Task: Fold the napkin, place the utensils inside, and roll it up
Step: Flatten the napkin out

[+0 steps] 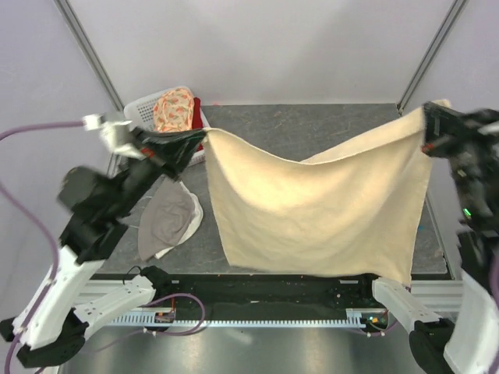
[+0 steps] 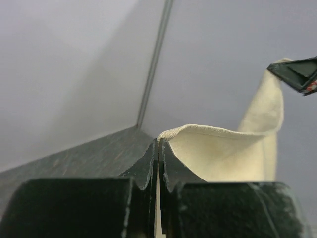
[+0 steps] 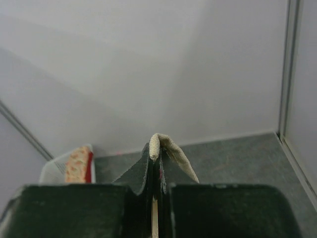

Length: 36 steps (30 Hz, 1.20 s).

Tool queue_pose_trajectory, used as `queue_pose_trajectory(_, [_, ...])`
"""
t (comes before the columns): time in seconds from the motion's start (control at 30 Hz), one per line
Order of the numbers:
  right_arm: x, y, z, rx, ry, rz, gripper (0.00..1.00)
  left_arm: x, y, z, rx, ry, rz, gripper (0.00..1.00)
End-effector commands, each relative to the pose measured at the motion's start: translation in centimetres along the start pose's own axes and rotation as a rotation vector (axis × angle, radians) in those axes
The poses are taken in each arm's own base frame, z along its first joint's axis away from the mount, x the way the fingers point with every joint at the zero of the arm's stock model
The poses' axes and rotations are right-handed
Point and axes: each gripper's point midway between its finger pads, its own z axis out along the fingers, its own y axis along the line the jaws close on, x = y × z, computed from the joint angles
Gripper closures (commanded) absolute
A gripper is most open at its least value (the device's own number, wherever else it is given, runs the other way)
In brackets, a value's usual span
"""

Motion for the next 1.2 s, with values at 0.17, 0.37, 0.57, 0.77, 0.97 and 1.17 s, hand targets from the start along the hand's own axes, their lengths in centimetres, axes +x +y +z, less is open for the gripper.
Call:
queue_pose_trajectory(0.17, [20.4,-11.4,14.3,0.392,0.38,-0.152,1.0,17.3,18.2,10.2,-0.325,0.383,0.021,0.98])
queue_pose_trajectory(0.37, [37.1,-17.6,26.3,0.423,0.606,-0.16,0.81,29.3,31.1,15.1,-0.43,0.63,-0.031,0.98])
queue_pose_trajectory(0.57, [40.7,-14.1,34.5,0.122,0.645,-0.046,0.14,28.3,32.6,22.5,-0.298,0.586,-0.007,0.09])
queue_pose_trajectory(0.77, [39.0,-13.0,30.6,0.125,0.645,-0.012,0.13,27.0,31.8,21.8,-0.342,0.577,0.035,0.01])
queue_pose_trajectory(0.97, [41.7,-14.1,20.8,0.224,0.782,0.041,0.14,24.3,30.0,18.7,-0.404,0.567,0.024,0.0])
queue_pose_trajectory(1.17, [44.3,-14.9,9.5,0.316,0.924,0.083,0.14,20.9,28.1,14.4,-0.572,0.547,0.014,0.0])
